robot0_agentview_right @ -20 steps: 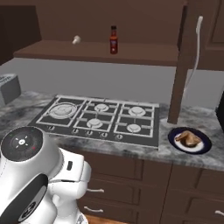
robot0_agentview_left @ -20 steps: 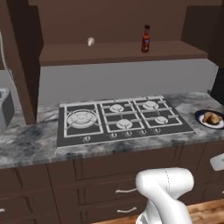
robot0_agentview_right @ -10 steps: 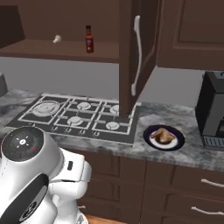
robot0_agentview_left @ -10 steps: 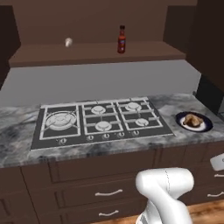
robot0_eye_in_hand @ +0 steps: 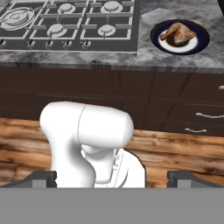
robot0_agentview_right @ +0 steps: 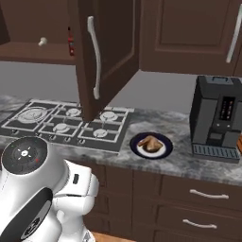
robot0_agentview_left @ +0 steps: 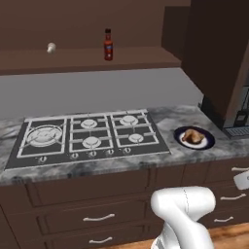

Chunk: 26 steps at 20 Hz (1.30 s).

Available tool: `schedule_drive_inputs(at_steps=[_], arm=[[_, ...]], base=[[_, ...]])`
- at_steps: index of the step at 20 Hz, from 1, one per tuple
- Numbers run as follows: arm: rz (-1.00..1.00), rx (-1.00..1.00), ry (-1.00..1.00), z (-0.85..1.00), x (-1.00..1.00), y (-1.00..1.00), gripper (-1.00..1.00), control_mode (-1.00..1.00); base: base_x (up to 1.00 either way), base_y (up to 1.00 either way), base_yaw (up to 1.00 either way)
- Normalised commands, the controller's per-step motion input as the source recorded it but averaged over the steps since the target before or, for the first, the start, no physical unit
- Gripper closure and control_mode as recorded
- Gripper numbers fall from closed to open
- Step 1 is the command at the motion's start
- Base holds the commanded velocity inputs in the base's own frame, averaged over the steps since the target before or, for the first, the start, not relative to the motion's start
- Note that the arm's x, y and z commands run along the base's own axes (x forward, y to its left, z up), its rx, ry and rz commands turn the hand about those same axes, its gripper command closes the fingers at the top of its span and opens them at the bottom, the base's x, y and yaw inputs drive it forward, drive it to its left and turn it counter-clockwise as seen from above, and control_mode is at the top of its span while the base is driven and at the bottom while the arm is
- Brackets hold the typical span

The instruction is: Pick the chicken drumstick from the plate and place it on the cutting board. Then pick the condiment bottle from the cabinet and place it next to the cutting board.

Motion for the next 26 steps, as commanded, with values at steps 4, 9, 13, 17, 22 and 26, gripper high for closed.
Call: schedule_drive_inputs(at_steps=[4,9,13,17,22,26], arm=[[0.00,0.00,0.00,0.00,0.00,0.00,-1.00,1.00],[0.00,0.00,0.00,0.00,0.00,0.00,-1.00,1.00],[0.00,0.00,0.00,0.00,0.00,0.00,-1.00,1.00],[0.00,0.00,0.00,0.00,0.00,0.00,-1.00,1.00],[0.00,0.00,0.00,0.00,0.00,0.00,-1.00,1.00],[0.00,0.00,0.00,0.00,0.00,0.00,-1.00,1.00]], base=[[0.00,-0.54,0.02],[0.00,-0.53,0.01],[0.00,-0.52,0.01],[0.00,-0.50,0.01],[0.00,-0.46,0.01],[0.00,-0.35,0.00]])
